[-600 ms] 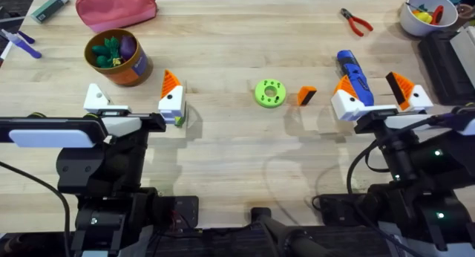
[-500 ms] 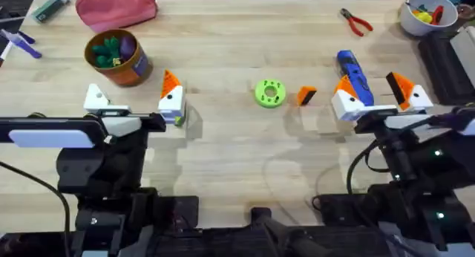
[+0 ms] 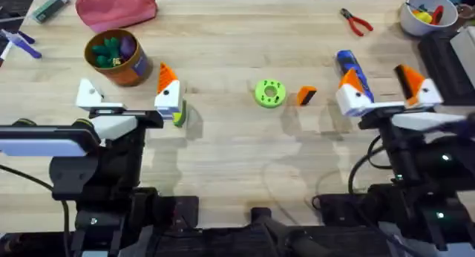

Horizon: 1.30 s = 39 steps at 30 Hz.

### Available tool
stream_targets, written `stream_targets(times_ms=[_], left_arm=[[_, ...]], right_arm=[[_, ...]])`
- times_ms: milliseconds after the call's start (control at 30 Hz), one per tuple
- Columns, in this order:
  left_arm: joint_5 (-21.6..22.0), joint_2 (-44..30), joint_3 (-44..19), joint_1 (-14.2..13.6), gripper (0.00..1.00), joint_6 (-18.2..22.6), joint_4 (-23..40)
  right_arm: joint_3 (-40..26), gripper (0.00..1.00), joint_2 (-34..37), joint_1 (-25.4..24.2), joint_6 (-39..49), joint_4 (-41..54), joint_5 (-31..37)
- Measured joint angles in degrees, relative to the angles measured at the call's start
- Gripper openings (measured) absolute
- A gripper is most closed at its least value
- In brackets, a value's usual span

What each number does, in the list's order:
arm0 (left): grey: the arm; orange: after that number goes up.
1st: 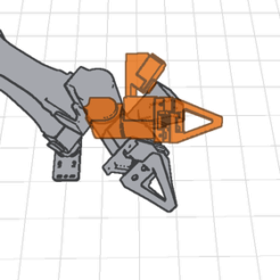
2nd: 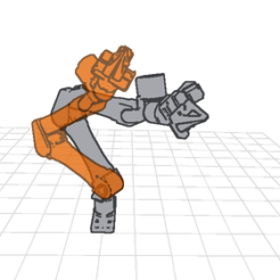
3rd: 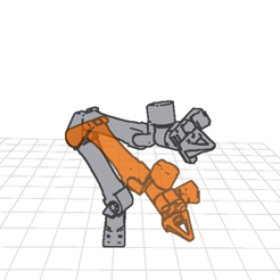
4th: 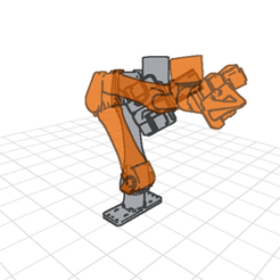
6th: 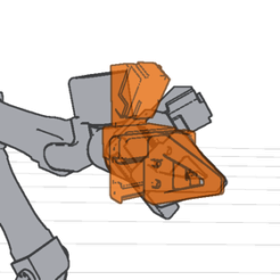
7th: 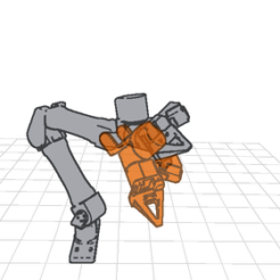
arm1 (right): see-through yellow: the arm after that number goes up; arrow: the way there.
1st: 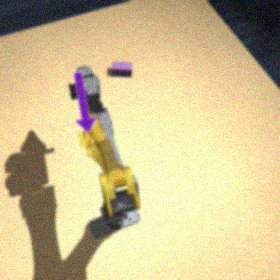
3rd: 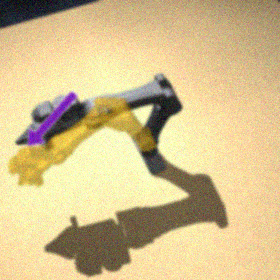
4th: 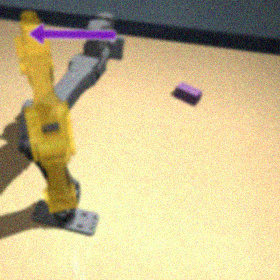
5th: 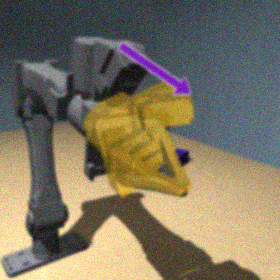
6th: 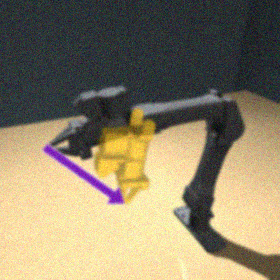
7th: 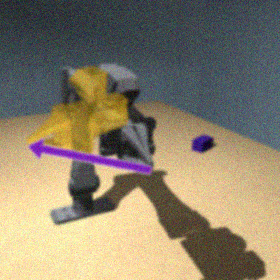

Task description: Pick up the gripper from the table and insert it into the empty holder that is missing its gripper. Then pick up a screw, insert it into the mounting hole, and use the screwdriver to tighten it. Finally, clean up the table by picking up the vegetable and placing it into the bucket.

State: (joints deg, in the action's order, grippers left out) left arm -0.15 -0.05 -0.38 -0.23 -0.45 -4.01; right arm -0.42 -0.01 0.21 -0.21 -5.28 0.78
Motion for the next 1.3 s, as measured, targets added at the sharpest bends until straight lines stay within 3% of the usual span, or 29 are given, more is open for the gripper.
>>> stream_targets(times_ms=[200,400,533,1000,1133,1300], left_arm=[[-0.02,-0.26,-4.37,0.00,0.985,0.00,5.51],[0.01,-7.69,-16.35,0.00,0.985,0.00,12.24],[0.01,-17.45,-25.45,0.00,0.987,0.00,18.88],[-0.43,-53.64,-58.00,0.00,0.985,-0.90,47.63],[-0.52,-60.60,-62.87,0.00,0.985,-1.36,54.25],[-1.02,-64.86,-63.43,0.00,0.985,-1.55,58.44]], right_arm=[[-3.69,0.991,0.02,0.00,0.00,-1.41,0.02],[-14.98,0.991,4.08,0.00,0.00,7.69,0.02],[-24.22,0.990,12.01,0.00,0.00,16.70,0.03],[-55.77,0.992,49.49,0.00,0.00,49.94,-0.03],[-60.71,0.991,56.24,0.00,-0.46,52.62,-2.47],[-61.66,0.991,58.74,0.00,-1.18,56.56,-5.86]])
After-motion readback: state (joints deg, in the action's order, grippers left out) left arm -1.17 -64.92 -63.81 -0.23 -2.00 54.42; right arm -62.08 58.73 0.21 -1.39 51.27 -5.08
